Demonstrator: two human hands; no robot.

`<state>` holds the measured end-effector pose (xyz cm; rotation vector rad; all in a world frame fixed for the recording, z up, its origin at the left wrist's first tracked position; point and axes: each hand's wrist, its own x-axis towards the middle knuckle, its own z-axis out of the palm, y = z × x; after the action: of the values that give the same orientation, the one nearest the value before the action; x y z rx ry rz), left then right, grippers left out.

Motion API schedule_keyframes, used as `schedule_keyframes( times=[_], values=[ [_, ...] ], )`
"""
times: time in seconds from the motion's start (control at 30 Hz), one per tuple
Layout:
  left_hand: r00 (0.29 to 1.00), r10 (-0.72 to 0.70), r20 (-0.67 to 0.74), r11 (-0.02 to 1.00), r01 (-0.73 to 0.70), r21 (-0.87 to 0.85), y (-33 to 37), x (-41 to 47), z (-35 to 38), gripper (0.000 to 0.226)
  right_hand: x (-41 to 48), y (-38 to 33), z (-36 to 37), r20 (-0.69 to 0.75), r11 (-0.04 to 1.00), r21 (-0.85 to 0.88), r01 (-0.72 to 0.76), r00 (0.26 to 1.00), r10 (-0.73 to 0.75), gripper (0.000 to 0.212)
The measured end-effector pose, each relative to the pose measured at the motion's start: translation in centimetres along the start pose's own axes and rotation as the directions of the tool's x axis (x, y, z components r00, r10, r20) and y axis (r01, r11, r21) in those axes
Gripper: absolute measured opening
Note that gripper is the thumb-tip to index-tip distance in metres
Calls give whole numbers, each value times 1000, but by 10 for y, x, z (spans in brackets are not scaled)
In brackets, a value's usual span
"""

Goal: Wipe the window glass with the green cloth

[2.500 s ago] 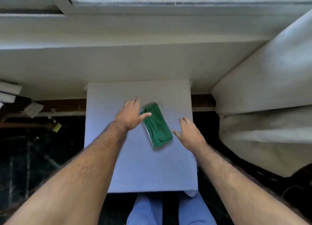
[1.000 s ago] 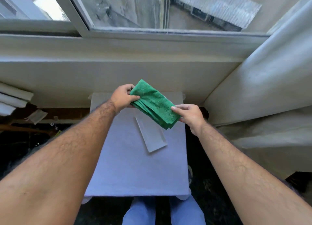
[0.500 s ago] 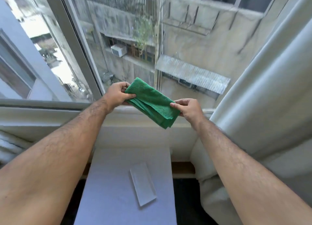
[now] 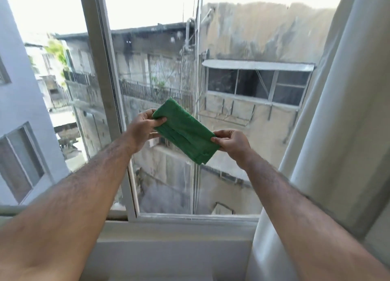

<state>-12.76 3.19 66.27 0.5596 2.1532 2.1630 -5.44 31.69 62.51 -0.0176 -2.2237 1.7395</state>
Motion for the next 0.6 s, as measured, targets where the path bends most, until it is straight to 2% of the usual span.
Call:
schedule_keyframes(
  times=[0.1,0.17,0.27,0.37,0.43,0.47,0.53,0.6],
  values=[
    [992,87,-88,994,-93,-59,41,11,-1,19,14,-39,3,9,998,-14,68,998,-68,24],
    [971,178,-158,983,-182,-11,72,17,0,21,23,-64,6,3,994,-10,112,994,-112,23],
    [918,320,-235,946,-295,135,115,28,-1,25,37,-94,11,-39,984,-39,174,984,-175,22],
    [852,459,-252,873,-380,307,153,41,0,18,51,-122,15,-68,963,-137,232,968,-243,23],
    [804,541,-248,805,-411,427,174,48,1,21,58,-136,17,-72,923,-249,293,945,-319,21],
    [786,569,-243,779,-421,464,183,52,2,23,61,-143,15,-62,866,-365,341,919,-388,21],
    [775,594,-218,745,-427,513,198,59,2,25,63,-152,6,7,664,-602,444,834,-551,27],
    [784,598,-167,697,-405,592,207,68,1,28,65,-157,-14,28,479,-730,488,722,-692,34]
  ],
)
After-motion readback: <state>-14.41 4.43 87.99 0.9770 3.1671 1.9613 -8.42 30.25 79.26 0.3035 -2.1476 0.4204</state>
